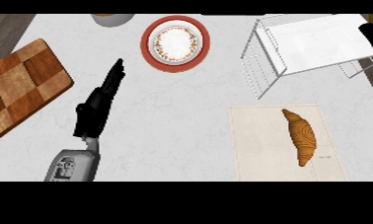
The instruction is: Pick the lemon from the placemat and place it in the tiered shelf
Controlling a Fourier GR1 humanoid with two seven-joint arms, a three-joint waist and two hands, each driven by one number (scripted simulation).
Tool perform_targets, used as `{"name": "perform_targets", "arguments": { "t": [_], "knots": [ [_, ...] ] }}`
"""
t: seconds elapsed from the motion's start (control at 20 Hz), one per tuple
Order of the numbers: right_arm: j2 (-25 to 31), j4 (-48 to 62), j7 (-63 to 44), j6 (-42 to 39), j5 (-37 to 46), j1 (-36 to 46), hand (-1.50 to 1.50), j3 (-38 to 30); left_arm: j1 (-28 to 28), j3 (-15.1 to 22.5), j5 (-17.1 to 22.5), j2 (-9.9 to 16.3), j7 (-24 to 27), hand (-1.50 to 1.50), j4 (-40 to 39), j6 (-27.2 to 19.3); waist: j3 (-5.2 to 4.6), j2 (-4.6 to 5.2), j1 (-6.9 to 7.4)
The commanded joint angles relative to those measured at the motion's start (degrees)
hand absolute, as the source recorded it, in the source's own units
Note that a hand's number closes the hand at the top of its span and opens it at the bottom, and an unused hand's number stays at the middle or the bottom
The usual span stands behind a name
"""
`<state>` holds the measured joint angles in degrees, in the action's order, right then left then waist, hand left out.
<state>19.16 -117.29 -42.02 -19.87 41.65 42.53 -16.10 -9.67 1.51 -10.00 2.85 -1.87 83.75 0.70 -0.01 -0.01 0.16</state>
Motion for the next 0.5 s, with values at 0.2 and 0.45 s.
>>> {"name": "perform_targets", "arguments": {
  "t": [0.2,0.45],
  "knots": [
    [5.1,12.2,8.7,7.0,5.1,3.3,1.5,2.2,0.8,-1.6,1.2,1.5,2.6,0.0,-2.2,1.9,-0.02,0.09,0.24],
    [1.8,19.9,14.3,18.4,12.4,0.4,1.5,6.4,0.7,-1.5,1.7,2.2,-1.0,0.0,1.9,2.7,0.01,0.08,0.57]
  ]
}}
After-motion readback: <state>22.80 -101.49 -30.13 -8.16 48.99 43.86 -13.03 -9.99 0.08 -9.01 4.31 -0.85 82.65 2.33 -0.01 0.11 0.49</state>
